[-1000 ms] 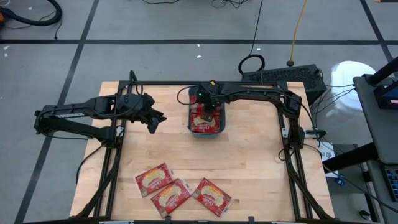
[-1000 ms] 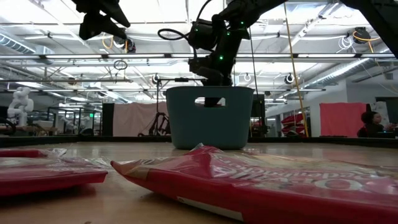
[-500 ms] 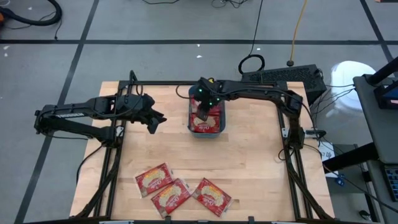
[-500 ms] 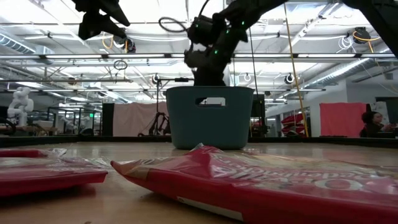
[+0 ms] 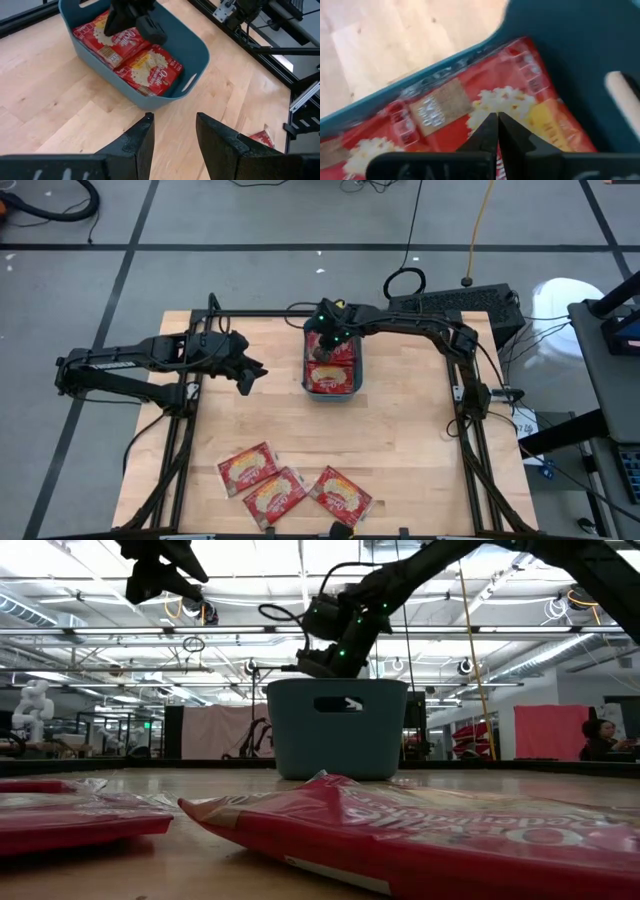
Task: Sort popcorn bags into baskets
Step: Put the red popcorn bag into the blue bin
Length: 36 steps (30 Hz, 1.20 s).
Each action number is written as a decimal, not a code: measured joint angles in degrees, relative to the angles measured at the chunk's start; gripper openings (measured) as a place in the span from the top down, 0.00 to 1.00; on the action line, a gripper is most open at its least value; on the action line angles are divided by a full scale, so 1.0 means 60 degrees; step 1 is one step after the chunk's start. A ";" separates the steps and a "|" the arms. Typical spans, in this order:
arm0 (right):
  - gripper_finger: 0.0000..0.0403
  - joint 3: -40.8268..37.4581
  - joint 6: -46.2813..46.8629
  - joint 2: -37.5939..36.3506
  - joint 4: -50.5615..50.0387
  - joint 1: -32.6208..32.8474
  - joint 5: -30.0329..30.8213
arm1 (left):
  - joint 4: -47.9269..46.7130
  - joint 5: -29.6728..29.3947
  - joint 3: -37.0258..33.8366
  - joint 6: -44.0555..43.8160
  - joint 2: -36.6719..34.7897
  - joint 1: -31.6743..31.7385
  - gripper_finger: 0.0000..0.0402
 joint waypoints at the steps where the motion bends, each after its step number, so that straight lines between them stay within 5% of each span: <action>1: 0.99 -0.0007 0.0071 -0.0092 -0.0031 -0.0038 0.0010 | 0.0002 0.0003 0.0000 0.0000 -0.0001 0.0000 0.63; 13: 1.00 0.0004 0.0960 -0.3003 -0.0576 0.0433 -0.0016 | -0.0162 -0.0250 -0.0512 -0.0119 0.0007 0.0000 0.63; 20: 1.00 0.0004 0.1539 -0.4063 -0.1059 0.1267 -0.0019 | -0.0234 0.1200 -0.1166 -0.1494 0.0007 -0.0377 0.63; 27: 1.00 0.0004 0.1168 -0.4415 -0.2015 0.1908 -0.0032 | -0.0279 0.2134 -0.1426 -0.2686 0.0112 -0.2109 0.59; 36: 1.00 0.0000 0.1985 -0.4769 -0.4595 0.3327 -0.0294 | -0.0618 0.1967 -0.1424 -0.4755 0.1391 -0.4992 0.33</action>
